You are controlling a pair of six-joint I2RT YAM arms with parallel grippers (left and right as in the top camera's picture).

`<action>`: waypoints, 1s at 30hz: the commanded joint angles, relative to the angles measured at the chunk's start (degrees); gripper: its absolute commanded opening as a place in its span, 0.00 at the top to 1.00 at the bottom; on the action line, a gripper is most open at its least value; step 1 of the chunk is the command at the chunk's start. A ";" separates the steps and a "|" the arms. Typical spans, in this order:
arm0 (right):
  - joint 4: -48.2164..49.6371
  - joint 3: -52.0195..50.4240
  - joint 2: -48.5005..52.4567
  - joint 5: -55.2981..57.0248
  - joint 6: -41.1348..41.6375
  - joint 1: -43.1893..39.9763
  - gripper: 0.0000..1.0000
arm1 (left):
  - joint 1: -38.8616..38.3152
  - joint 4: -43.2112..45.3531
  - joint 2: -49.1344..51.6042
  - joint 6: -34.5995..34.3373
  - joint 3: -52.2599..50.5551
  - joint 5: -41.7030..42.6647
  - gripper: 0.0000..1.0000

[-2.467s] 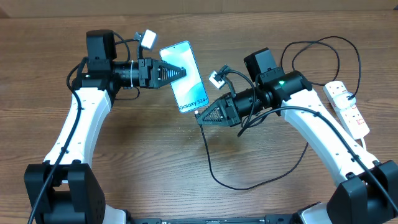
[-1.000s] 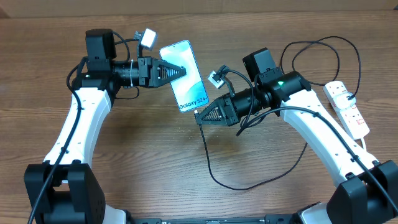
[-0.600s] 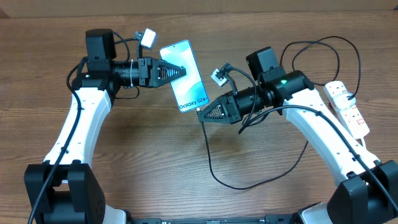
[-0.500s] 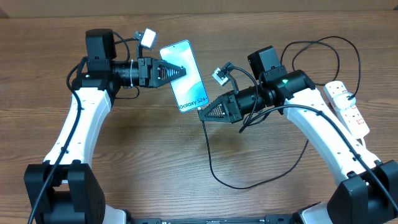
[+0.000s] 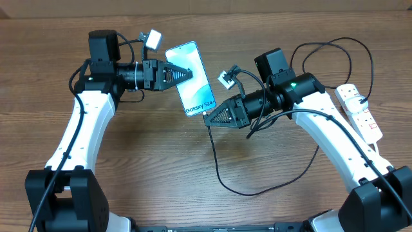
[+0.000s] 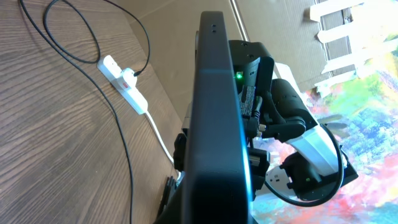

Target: Plug charger to phone and switch on socket

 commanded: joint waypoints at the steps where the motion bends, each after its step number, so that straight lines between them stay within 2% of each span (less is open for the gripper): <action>1: 0.39 0.09 0.04 -1.20 -0.33 0.26 0.96 | 0.15 0.44 -0.85 1.07 0.85 1.55 0.96; 30: -0.02 0.07 0.04 -1.16 -0.31 0.26 0.96 | 0.17 0.50 -0.85 -2.99 0.85 0.09 0.96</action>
